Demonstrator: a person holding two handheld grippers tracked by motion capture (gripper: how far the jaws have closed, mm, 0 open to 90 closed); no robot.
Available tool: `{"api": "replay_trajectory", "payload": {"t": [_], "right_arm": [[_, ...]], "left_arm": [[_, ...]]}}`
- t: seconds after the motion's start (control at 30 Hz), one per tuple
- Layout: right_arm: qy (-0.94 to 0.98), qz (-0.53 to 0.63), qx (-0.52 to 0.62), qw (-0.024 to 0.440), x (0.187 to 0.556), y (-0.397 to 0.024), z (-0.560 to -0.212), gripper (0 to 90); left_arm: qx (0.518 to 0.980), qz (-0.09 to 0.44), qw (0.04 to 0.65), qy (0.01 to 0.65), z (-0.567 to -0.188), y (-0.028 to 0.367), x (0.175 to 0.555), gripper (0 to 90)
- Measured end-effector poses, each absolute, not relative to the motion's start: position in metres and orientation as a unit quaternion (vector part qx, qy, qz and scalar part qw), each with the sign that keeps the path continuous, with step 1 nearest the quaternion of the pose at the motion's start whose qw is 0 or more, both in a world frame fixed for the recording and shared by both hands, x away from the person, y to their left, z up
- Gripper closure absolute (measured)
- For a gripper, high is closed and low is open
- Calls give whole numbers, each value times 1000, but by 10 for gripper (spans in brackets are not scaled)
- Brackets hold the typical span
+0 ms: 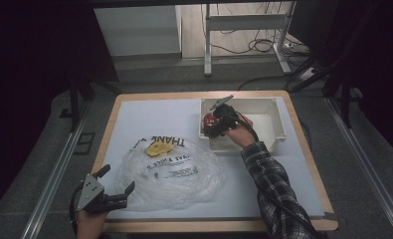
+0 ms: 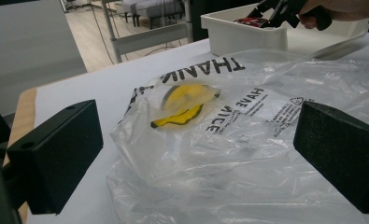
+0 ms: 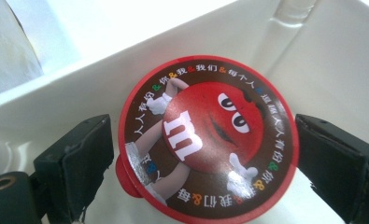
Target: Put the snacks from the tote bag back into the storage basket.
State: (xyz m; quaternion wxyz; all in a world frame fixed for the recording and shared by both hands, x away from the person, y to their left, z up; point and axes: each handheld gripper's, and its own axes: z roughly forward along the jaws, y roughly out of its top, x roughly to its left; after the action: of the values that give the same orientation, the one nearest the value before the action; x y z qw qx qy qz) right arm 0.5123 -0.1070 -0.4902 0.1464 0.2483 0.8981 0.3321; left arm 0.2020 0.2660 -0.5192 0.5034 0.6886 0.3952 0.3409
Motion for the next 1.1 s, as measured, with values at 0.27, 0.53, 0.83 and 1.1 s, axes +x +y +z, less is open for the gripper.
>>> {"api": "replay_trajectory", "payload": {"t": [0.27,0.53,0.83,1.1], "right_arm": [[895,341,246,150,508,-110,-485,70],[892,348,242,155,503,-113,-480,70],[889,356,240,156,499,-116,-476,70],[887,364,240,153,497,-121,-474,68]], "left_arm": [[690,341,502,395,-519,266,202,12],[690,341,502,394,-519,266,202,12],[691,342,501,394,-519,265,202,12],[692,342,500,393,-519,265,202,12]]}}
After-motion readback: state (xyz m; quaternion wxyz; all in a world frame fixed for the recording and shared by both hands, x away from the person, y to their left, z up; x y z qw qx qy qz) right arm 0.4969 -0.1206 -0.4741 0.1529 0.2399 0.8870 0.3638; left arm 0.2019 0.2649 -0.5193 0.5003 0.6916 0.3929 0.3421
